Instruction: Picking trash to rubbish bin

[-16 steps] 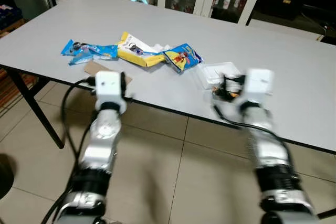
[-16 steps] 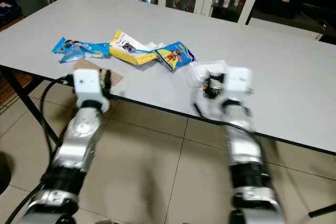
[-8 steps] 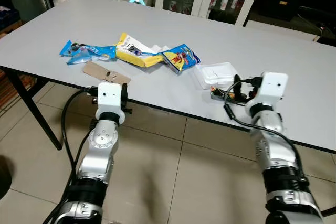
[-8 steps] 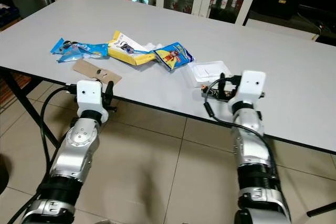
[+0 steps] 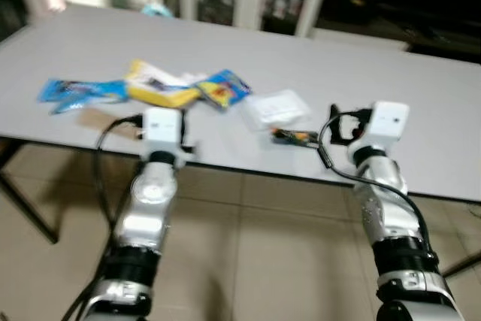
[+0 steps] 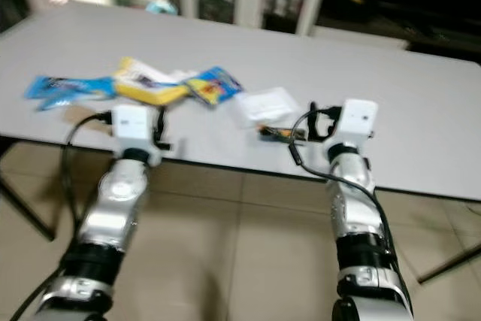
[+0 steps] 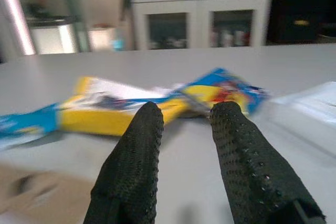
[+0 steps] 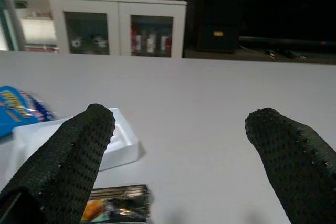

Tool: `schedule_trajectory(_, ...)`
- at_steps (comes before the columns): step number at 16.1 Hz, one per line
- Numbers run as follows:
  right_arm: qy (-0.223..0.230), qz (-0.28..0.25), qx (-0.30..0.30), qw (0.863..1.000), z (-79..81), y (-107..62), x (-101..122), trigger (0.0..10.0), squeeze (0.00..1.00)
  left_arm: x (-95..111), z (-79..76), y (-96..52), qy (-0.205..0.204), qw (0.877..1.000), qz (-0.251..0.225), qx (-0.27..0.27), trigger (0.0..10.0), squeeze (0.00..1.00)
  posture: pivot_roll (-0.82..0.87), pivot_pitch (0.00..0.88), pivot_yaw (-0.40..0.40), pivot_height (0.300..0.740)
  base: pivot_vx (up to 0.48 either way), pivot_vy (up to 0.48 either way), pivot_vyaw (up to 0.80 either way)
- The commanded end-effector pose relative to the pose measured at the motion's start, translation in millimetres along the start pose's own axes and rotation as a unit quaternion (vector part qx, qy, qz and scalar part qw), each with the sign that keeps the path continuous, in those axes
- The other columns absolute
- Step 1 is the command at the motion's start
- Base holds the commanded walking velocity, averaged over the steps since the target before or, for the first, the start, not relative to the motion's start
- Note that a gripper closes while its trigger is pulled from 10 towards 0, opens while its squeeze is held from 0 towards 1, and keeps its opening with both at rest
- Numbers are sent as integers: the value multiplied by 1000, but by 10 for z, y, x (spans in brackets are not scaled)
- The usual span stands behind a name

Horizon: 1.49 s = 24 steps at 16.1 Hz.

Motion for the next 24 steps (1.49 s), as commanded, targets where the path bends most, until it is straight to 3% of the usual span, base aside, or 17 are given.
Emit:
schedule_trajectory(1,-3,-3,8,1000,77,8,-4,10000,0,43,62,22,7,1000,-3,12,10000,0,-38,0,-101,740,247,0,0)
schedule_trajectory(11,-5,1,29,1000,206,41,11,10000,0,73,91,49,13,999,-1,29,10000,0,-44,33,-115,740,257,0,0)
schedule_trajectory(24,-4,1,36,999,242,56,17,10000,0,45,95,46,13,999,6,37,10000,0,-48,40,-122,740,392,0,0)
Point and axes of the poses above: a point about 5 cm out from each wrist's last joint towards the gripper, its own y axis pointing out of the wrist towards the gripper, its own x axis along the axis of the wrist's last joint, z = x × y, the point moved 5 cm from there along y, pointing out of the wrist towards the gripper, and after that the axes turned 2 degrees about y, right-handed, at the moved point
